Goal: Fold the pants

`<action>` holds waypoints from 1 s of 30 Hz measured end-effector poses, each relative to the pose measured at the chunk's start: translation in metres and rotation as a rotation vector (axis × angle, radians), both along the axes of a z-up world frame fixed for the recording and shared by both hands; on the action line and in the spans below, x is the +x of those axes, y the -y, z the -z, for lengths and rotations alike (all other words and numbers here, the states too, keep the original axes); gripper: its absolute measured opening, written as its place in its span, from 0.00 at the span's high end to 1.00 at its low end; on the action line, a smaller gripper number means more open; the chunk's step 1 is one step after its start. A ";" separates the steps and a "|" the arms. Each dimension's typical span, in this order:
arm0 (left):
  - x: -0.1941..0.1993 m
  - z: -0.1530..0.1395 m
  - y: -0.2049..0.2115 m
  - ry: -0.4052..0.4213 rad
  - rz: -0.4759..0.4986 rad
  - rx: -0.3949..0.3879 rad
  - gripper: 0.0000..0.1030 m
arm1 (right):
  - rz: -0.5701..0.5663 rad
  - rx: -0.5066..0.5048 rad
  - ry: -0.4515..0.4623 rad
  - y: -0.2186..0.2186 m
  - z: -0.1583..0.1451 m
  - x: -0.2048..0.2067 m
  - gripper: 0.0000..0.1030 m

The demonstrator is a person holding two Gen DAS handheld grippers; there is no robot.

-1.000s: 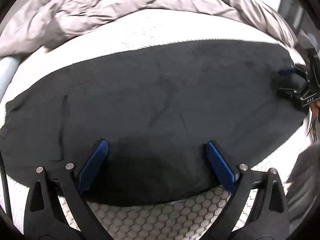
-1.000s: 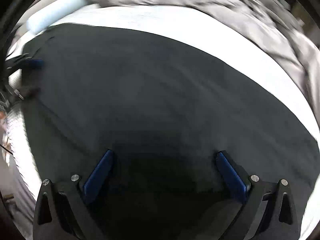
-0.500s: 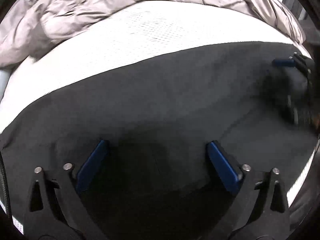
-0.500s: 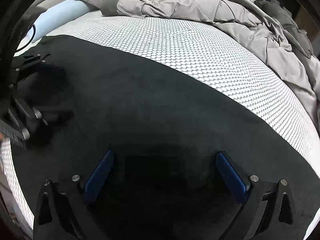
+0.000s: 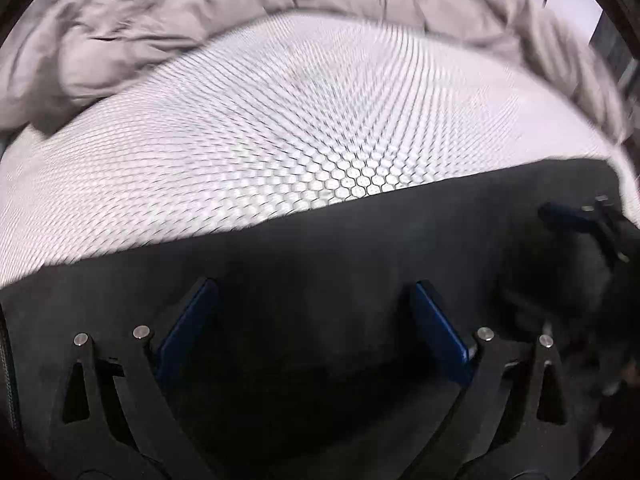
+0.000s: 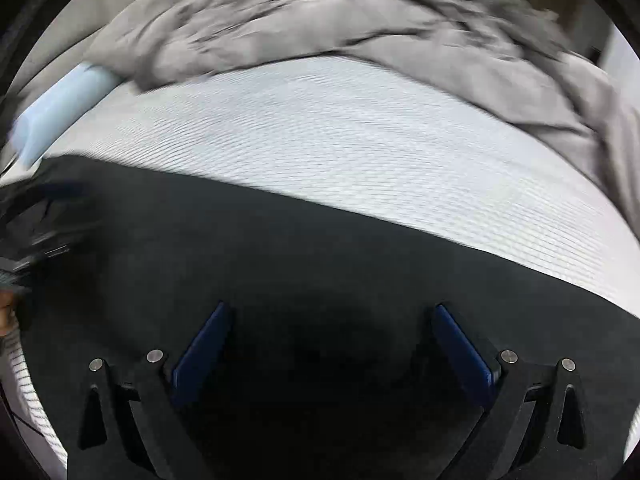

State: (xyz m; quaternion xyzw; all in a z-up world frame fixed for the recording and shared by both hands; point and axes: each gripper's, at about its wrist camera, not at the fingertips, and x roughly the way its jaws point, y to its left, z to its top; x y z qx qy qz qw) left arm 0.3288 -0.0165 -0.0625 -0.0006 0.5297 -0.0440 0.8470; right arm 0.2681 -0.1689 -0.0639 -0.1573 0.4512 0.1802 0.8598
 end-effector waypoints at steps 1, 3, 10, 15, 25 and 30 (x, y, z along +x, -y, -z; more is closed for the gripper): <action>0.005 0.005 0.003 -0.005 0.005 0.033 0.03 | -0.019 -0.038 -0.005 -0.008 0.008 0.004 0.01; 0.003 0.005 -0.007 0.014 -0.006 0.021 0.02 | -0.020 -0.065 -0.001 -0.011 0.013 0.003 0.01; -0.041 0.003 -0.108 0.035 -0.203 0.169 0.00 | 0.032 -0.100 0.013 0.018 0.007 -0.010 0.01; -0.050 -0.004 -0.150 0.003 -0.304 0.041 0.12 | 0.058 -0.108 0.031 0.043 0.008 -0.029 0.01; -0.110 -0.011 -0.217 0.033 -0.308 0.062 0.24 | 0.060 -0.120 0.053 0.049 0.008 -0.048 0.01; -0.136 -0.013 -0.257 0.073 -0.377 0.015 0.71 | 0.053 -0.128 0.059 0.048 0.007 -0.049 0.01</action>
